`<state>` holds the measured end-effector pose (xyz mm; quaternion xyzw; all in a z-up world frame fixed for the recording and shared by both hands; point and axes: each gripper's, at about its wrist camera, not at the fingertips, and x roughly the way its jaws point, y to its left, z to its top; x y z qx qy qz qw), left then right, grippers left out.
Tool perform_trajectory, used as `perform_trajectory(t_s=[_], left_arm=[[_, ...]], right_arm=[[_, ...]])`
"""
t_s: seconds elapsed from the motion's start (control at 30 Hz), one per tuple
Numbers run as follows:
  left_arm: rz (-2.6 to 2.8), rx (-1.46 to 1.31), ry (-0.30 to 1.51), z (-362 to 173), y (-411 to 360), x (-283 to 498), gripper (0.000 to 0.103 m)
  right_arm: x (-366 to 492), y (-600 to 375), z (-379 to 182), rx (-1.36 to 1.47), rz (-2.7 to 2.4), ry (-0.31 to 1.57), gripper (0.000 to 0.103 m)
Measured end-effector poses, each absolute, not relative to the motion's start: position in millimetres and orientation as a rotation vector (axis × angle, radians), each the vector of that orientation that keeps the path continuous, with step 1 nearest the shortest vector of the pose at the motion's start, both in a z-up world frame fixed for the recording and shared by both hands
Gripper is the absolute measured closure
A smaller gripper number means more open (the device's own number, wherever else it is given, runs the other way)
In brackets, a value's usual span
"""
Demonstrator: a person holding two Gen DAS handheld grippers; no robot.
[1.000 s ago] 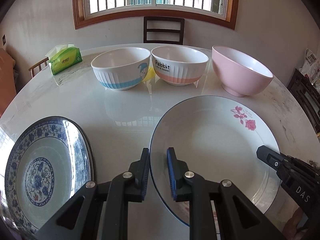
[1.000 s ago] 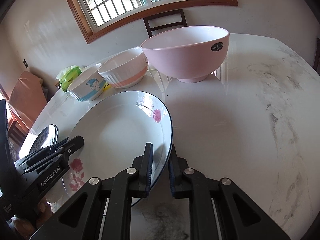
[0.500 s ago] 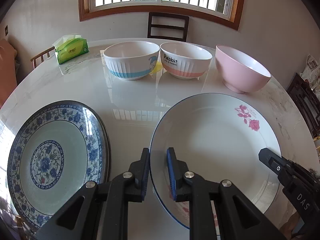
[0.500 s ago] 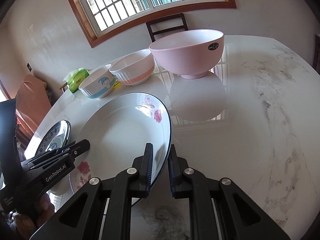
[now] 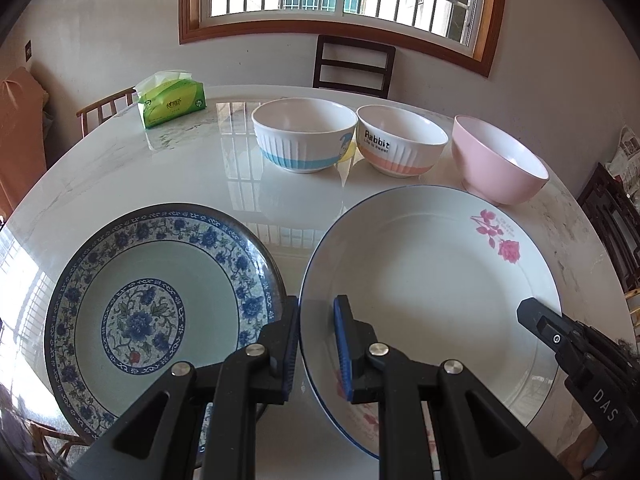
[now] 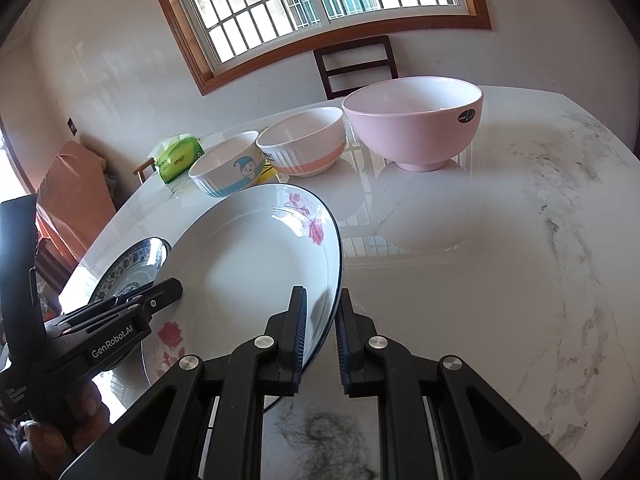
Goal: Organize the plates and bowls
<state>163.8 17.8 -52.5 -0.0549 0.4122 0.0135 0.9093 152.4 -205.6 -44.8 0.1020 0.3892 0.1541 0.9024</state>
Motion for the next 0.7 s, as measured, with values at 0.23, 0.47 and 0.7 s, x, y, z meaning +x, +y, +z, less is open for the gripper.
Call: perform_trajectory(t_s=[0.23, 0.47, 0.7], left_arm=[[0.066, -0.14, 0.839, -44, 45, 153, 0.086], [0.119, -0.164, 0.824, -37, 79, 145, 0.086], [0.167, -0.213, 0.833, -37, 113, 143, 0.086]], right_arm=[[151, -182, -36, 0.174, 0.352, 0.799, 0.09], [155, -148, -30, 0.126, 0.401, 0.806, 0.09], [160, -114, -26, 0.092, 0.45, 0.81, 0.09]])
